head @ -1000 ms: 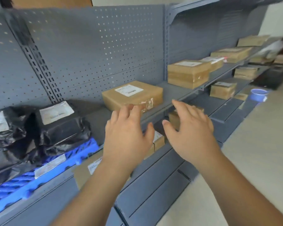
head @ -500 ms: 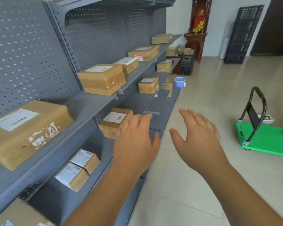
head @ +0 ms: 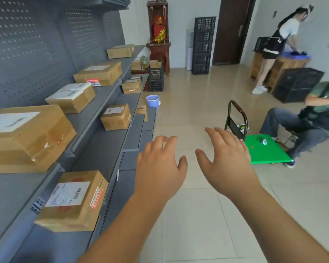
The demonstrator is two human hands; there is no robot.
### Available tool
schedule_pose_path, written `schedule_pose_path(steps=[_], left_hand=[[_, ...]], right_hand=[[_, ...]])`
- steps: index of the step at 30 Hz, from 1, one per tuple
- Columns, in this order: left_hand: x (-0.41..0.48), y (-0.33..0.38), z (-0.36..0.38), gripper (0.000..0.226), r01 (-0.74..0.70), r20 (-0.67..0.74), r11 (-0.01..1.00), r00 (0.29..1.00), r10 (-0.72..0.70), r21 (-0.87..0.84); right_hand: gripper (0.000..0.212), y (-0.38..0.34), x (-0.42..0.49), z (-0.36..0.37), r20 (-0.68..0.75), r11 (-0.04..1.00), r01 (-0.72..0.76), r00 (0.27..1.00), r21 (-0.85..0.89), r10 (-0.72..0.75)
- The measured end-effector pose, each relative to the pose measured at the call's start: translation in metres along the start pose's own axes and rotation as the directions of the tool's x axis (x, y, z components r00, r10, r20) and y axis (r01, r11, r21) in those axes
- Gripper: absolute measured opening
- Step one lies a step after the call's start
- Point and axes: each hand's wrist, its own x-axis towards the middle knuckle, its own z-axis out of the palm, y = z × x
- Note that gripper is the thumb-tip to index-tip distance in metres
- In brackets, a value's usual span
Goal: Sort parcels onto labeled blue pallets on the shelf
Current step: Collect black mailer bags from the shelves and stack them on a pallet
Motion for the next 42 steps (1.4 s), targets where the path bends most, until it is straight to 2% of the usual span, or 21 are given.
schedule_pose_path(steps=[8, 14, 21, 27, 34, 42], left_hand=[[0.103, -0.018, 0.053, 0.052, -0.091, 0.067, 0.996, 0.994, 0.09, 0.007], [0.195, -0.012, 0.105, 0.051, -0.124, 0.09, 0.992, 0.989, 0.121, 0.026], [0.316, 0.012, 0.16, 0.051, -0.093, 0.083, 0.995, 0.993, 0.089, 0.035], [0.409, 0.015, 0.198, 0.053, 0.0, 0.06, 1.0, 0.998, -0.001, 0.021], [0.514, -0.029, 0.235, 0.052, 0.101, 0.062, 0.994, 0.993, -0.103, 0.028], [0.674, -0.098, 0.285, 0.053, 0.117, 0.029, 0.993, 0.993, -0.118, 0.021]], right_hand=[[0.064, 0.021, 0.079, 0.04, -0.019, 0.989, -0.144, 0.989, -0.039, 0.144], [0.063, 0.057, 0.168, 0.069, -0.035, 0.984, -0.18, 0.983, -0.01, 0.18], [0.062, 0.11, 0.301, 0.089, 0.001, 0.989, -0.142, 0.99, 0.038, 0.142], [0.061, 0.132, 0.419, 0.111, 0.051, 0.998, -0.045, 0.998, 0.05, 0.043], [0.061, 0.126, 0.545, 0.163, 0.098, 0.996, 0.054, 0.993, 0.065, -0.06], [0.062, 0.108, 0.697, 0.237, 0.119, 0.998, 0.056, 0.991, 0.009, -0.056]])
